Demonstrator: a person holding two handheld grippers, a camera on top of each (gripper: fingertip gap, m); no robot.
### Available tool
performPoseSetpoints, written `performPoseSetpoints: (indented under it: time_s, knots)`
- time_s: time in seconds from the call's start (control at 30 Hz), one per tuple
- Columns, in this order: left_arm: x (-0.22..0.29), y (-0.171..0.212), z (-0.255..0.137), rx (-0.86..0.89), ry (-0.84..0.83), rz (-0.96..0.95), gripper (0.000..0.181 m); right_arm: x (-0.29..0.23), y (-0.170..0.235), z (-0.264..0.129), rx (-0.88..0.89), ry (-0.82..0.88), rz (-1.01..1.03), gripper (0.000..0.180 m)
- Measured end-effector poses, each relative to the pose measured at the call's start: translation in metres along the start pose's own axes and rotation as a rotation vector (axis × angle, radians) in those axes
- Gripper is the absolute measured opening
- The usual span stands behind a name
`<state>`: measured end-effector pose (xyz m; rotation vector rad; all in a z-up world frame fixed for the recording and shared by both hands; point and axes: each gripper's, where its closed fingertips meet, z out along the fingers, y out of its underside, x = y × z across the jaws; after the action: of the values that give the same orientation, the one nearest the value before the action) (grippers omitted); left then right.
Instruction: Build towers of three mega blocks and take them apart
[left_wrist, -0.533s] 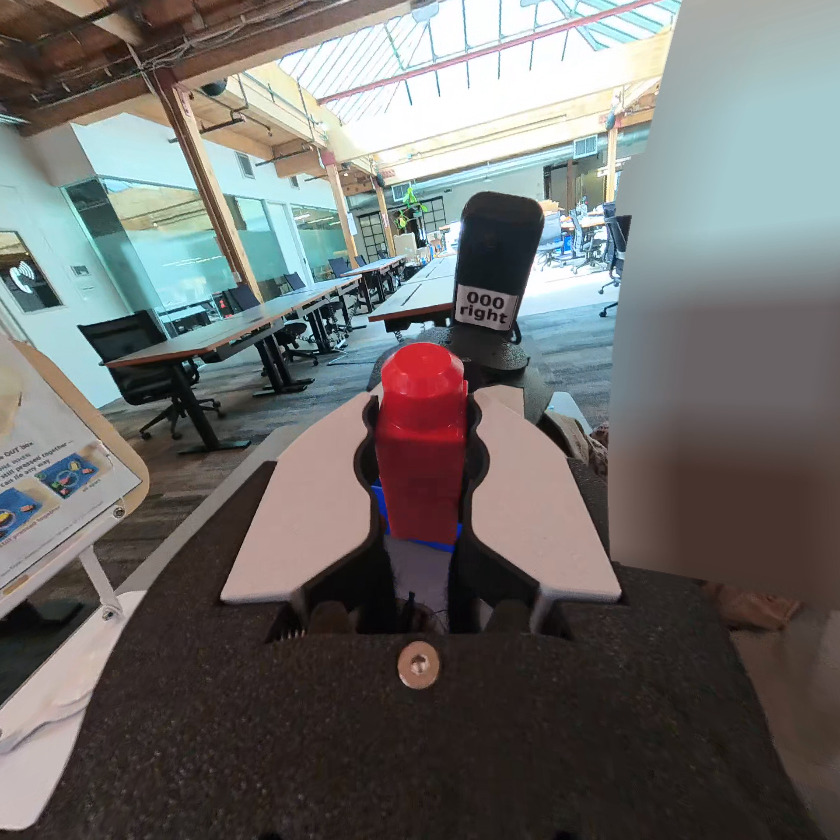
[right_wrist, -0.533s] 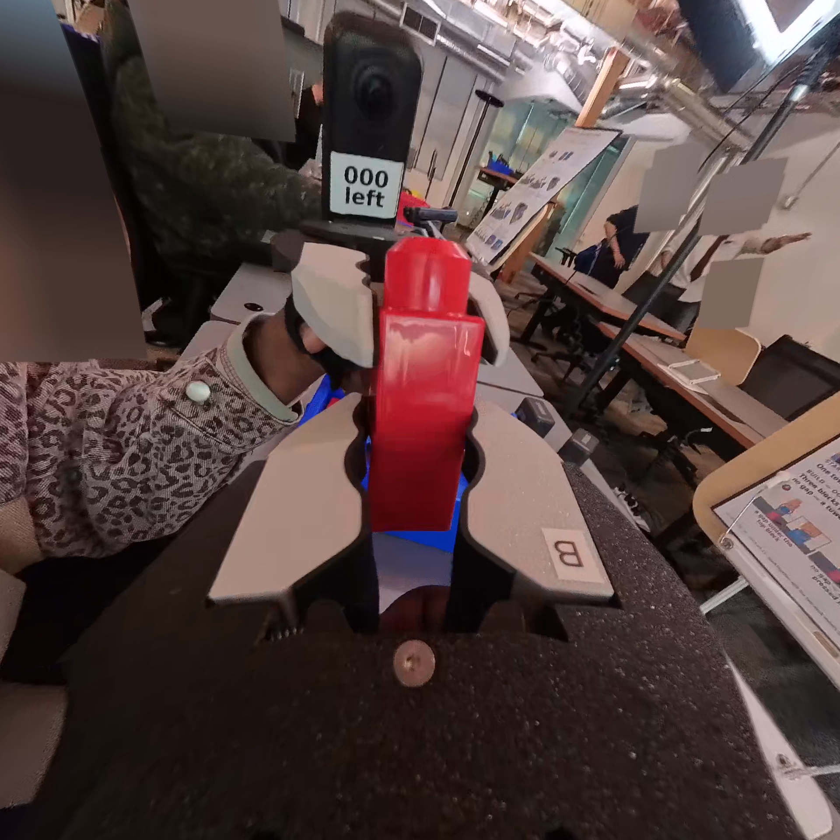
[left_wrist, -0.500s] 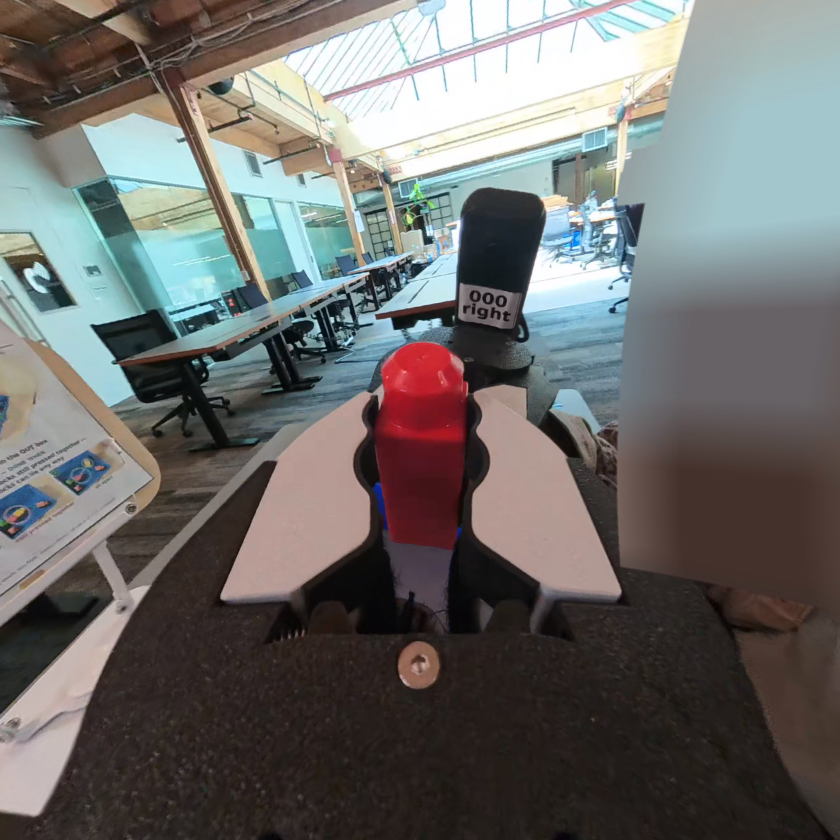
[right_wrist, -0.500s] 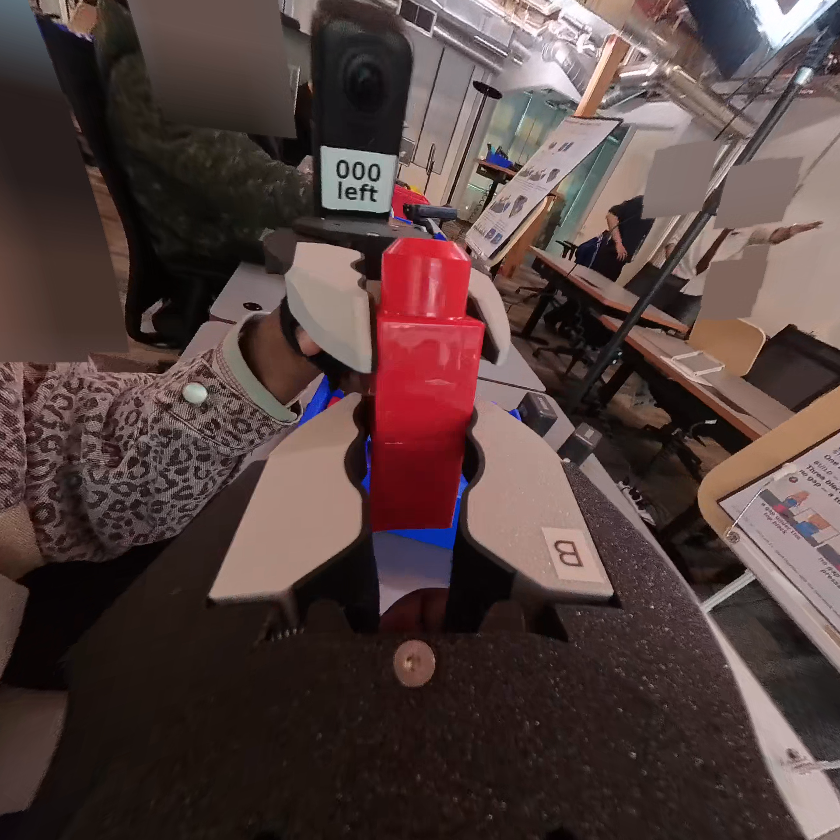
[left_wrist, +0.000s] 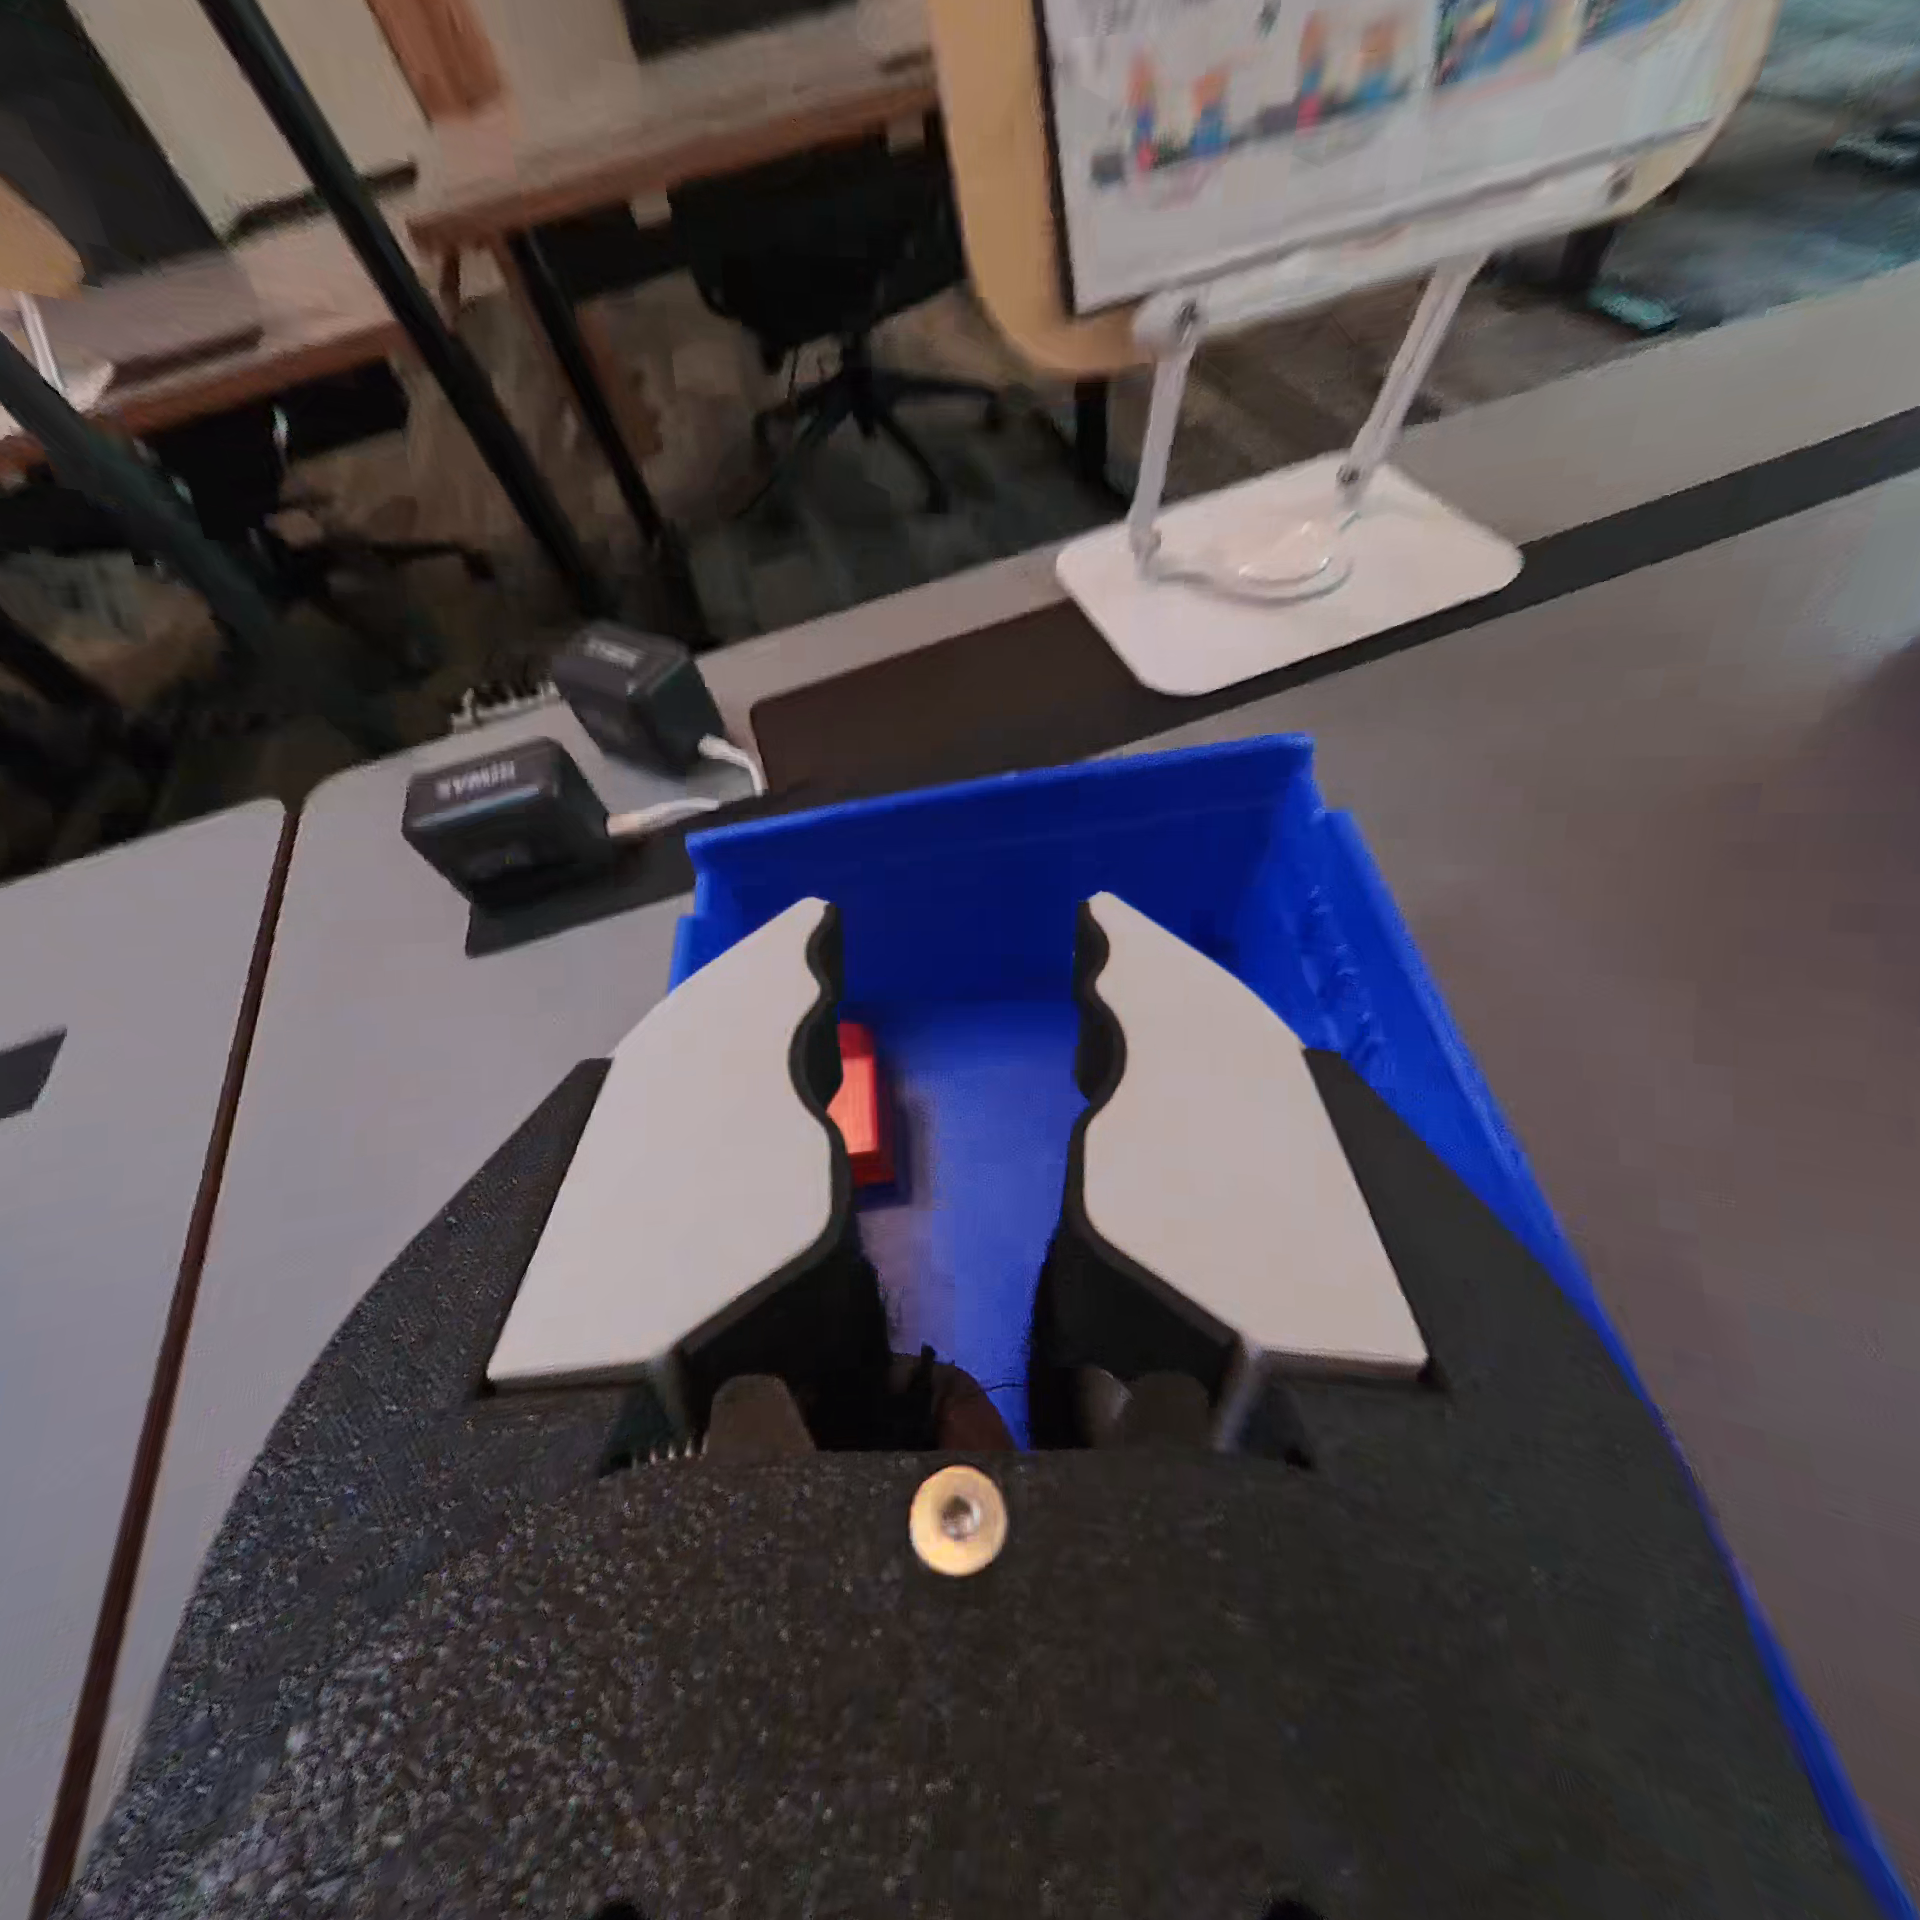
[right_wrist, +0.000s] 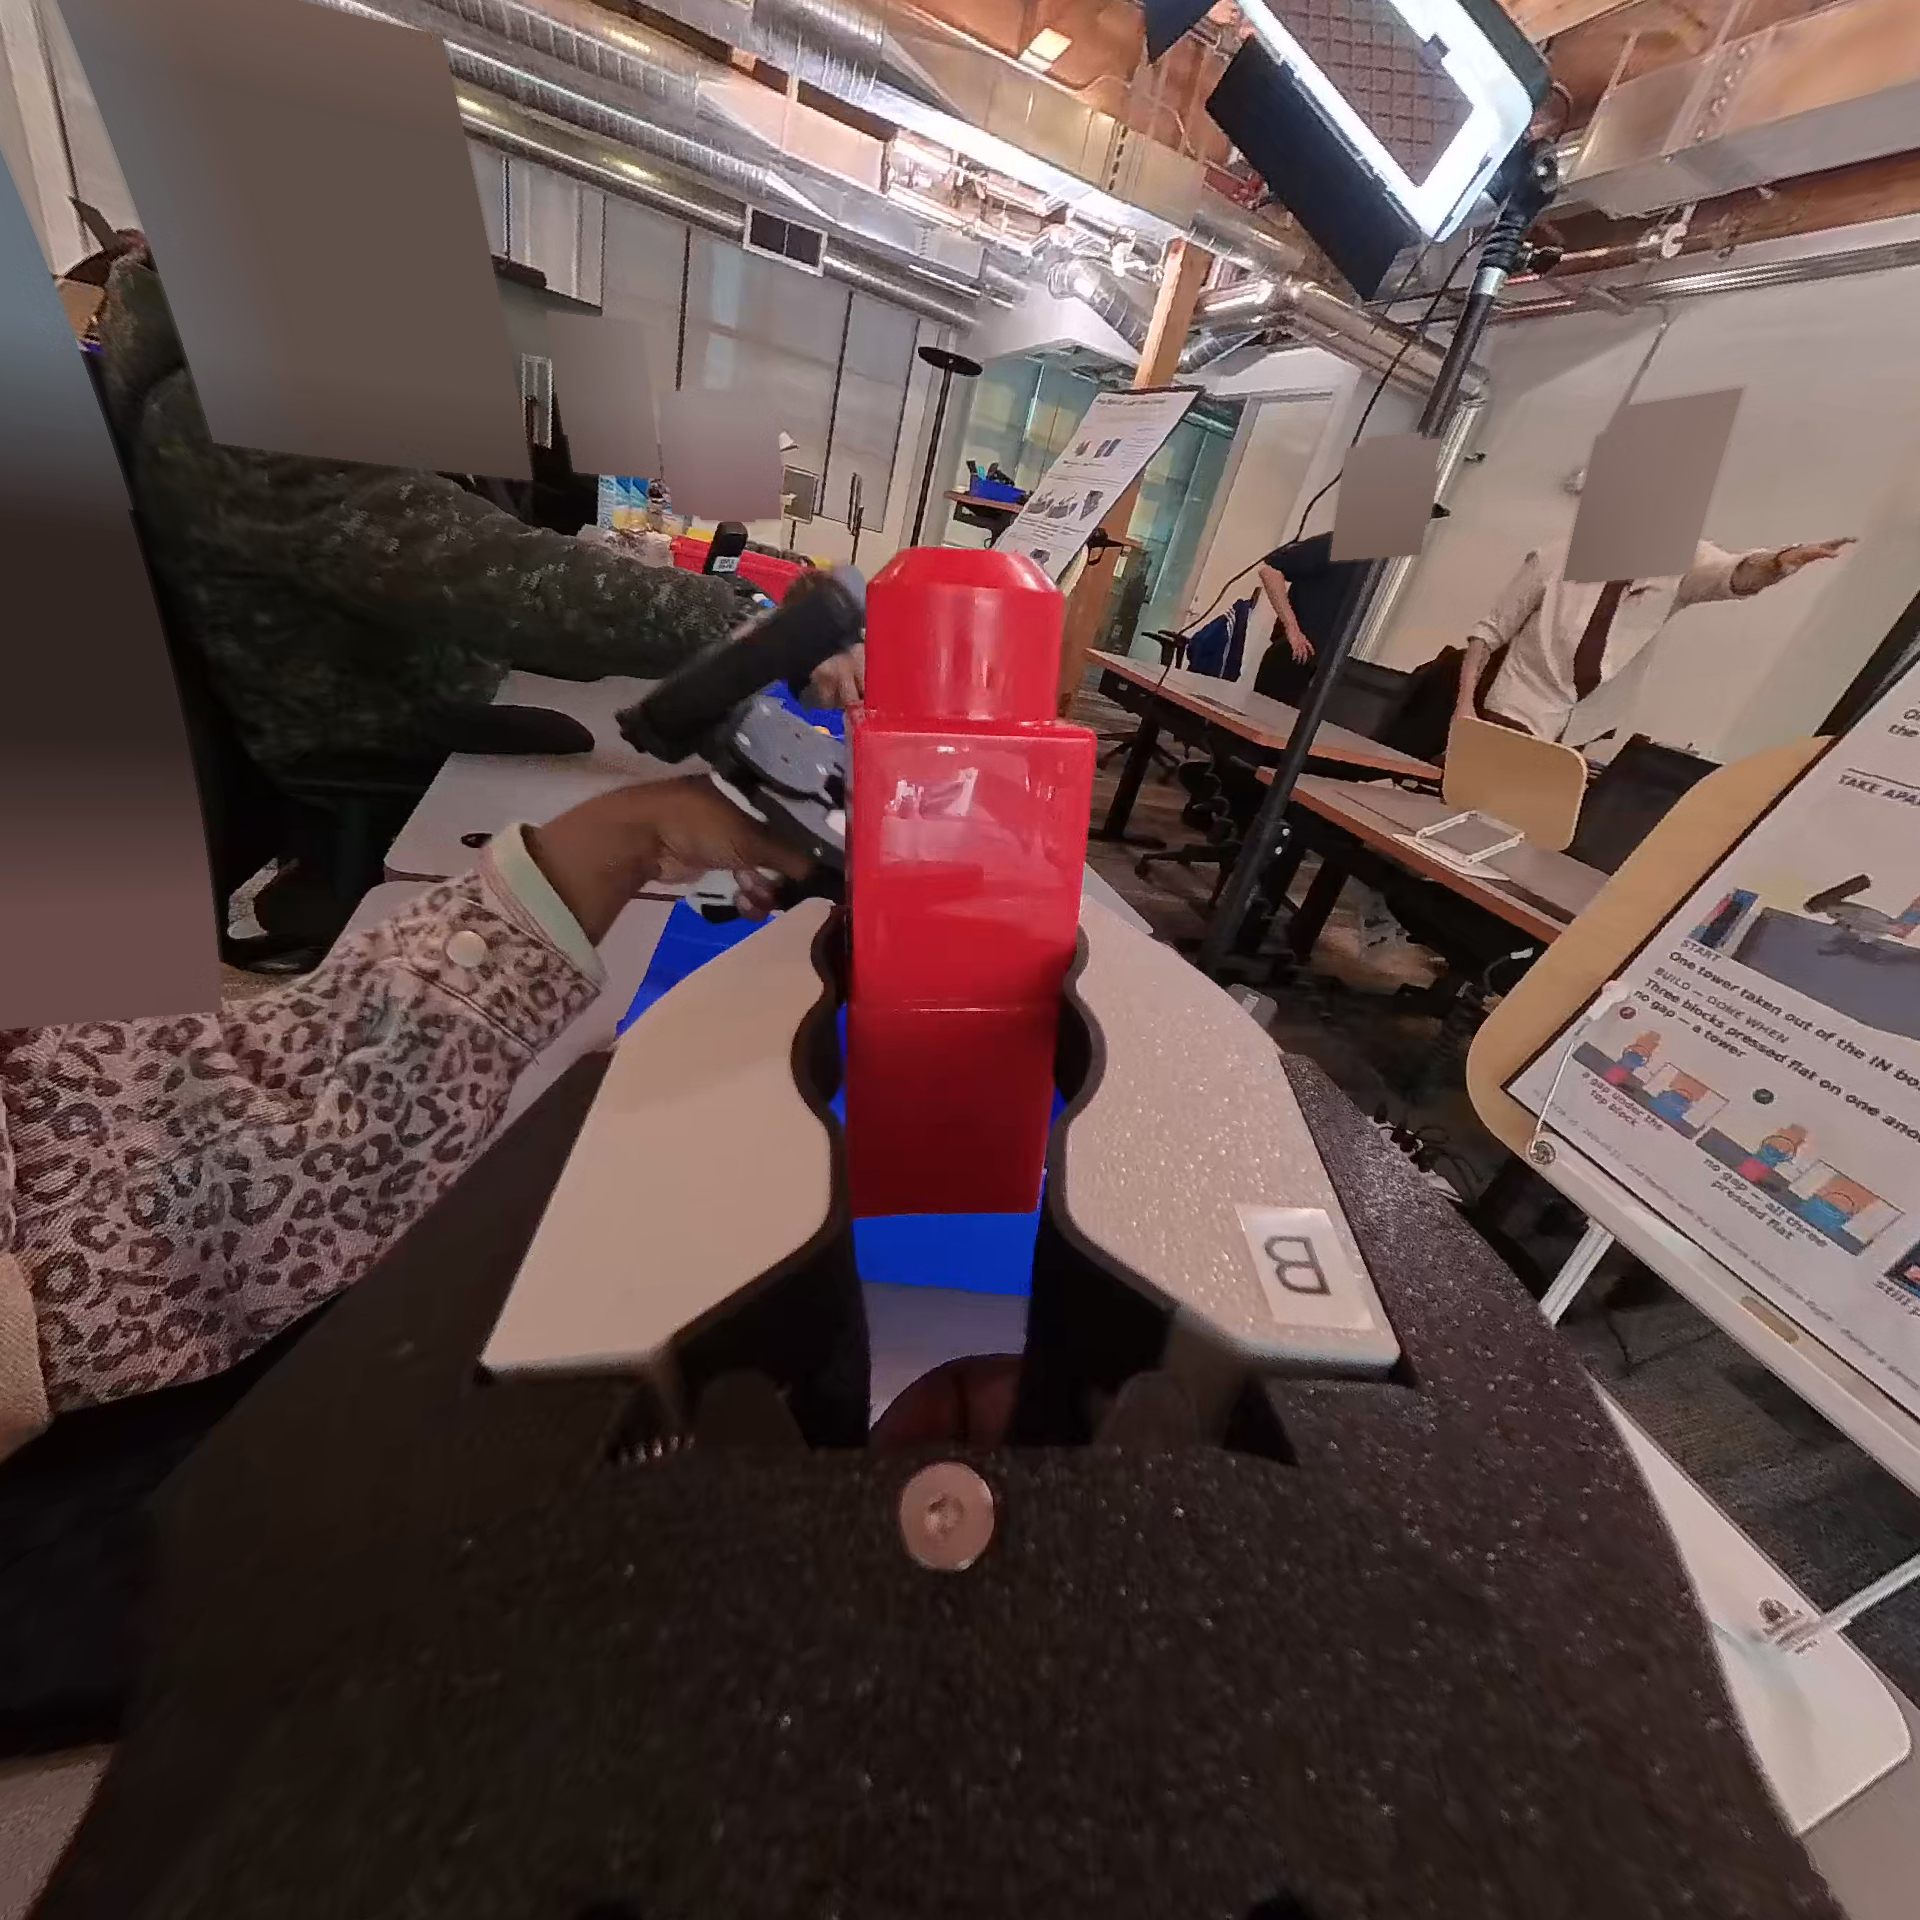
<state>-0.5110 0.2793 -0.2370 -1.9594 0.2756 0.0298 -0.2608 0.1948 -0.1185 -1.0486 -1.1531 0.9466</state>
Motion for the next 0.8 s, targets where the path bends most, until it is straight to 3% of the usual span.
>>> performPoseSetpoints:
  time_s: [0.03, 0.23, 0.43, 0.57, 0.63, 0.8]
  knots:
    - [-0.004, 0.014, 0.012, -0.056, -0.011, 0.002, 0.041, 0.0, 0.001, 0.001, -0.002, 0.001, 0.002, 0.037]
    - [-0.035, 0.099, 0.066, -0.423, -0.24, 0.136, 0.048, -0.003, 0.002, 0.003, -0.01, -0.012, -0.007, 0.037]
    - [-0.04, 0.132, 0.08, -0.559, -0.282, 0.203, 0.052, -0.002, -0.003, 0.0, 0.017, -0.011, -0.001, 0.037]
    - [-0.036, 0.143, 0.083, -0.597, -0.257, 0.187, 0.057, -0.002, -0.007, -0.002, 0.033, -0.007, -0.001, 0.037]
    - [-0.033, 0.142, 0.08, -0.612, -0.243, 0.202, 0.051, -0.003, -0.007, -0.002, 0.032, -0.007, -0.003, 0.037]
    - [0.004, 0.133, 0.058, -0.649, 0.0, 0.077, 0.039, -0.003, -0.009, -0.004, 0.041, -0.012, -0.002, 0.037]
